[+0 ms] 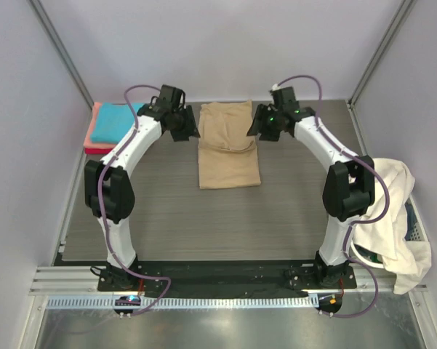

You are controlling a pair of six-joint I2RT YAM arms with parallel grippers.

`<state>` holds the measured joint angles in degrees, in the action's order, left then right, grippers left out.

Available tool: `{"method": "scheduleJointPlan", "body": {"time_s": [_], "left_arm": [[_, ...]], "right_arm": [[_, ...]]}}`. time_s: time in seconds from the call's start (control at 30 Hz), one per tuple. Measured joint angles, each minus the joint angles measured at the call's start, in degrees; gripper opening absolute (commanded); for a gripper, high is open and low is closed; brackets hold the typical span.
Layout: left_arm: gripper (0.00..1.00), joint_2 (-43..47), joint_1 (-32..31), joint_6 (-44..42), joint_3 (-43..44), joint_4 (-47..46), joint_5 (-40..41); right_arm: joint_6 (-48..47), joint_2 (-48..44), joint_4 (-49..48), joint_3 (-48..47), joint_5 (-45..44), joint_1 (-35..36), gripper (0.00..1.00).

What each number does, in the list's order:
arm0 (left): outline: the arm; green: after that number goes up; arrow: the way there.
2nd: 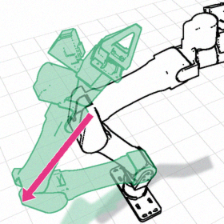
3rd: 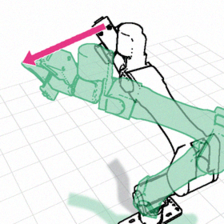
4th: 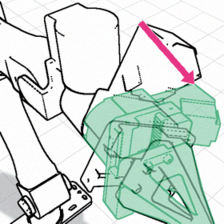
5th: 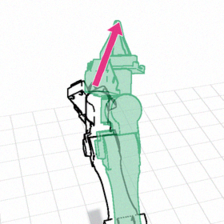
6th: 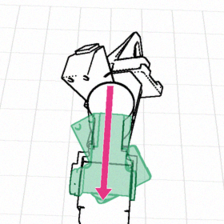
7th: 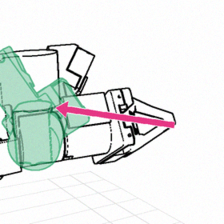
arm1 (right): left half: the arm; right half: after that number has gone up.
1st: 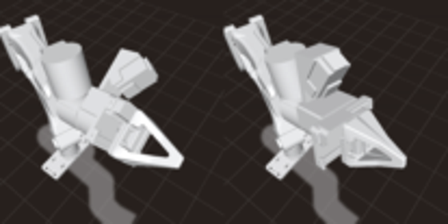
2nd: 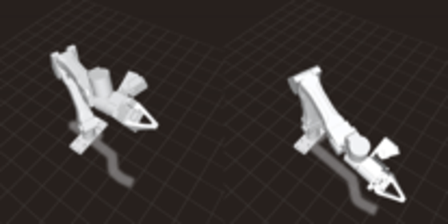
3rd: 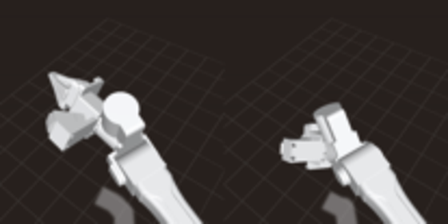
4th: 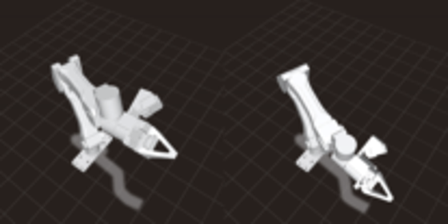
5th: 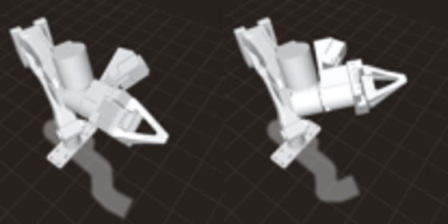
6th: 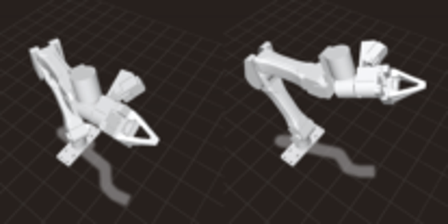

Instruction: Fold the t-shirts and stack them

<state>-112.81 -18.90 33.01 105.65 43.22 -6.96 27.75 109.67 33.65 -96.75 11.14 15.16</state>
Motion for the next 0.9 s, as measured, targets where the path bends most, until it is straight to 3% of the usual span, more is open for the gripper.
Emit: {"method": "scheduleJointPlan", "body": {"time_s": [0.2,0.37,0.6,0.77,0.9], "left_arm": [[0.45,7.7,-2.7,0.0,-18.0,-4.0,0.0],[0.46,18.3,-3.1,-0.3,-31.4,-3.5,0.9],[0.46,32.4,-3.0,-0.5,-38.1,-3.7,1.9],[0.46,33.3,-3.0,-0.4,-40.5,-4.4,2.3],[0.47,32.8,-3.0,0.4,-41.7,-5.2,2.4]], "right_arm": [[0.0,2.4,-1.5,3.7,2.3,8.4,0.57],[-0.2,11.5,-1.9,-1.4,5.0,10.8,0.56],[-0.7,25.0,0.3,-16.4,5.3,7.8,0.58],[-1.4,34.6,1.4,-36.5,4.3,4.8,0.63],[-2.6,32.4,0.0,-39.0,2.9,2.8,0.67]]}}
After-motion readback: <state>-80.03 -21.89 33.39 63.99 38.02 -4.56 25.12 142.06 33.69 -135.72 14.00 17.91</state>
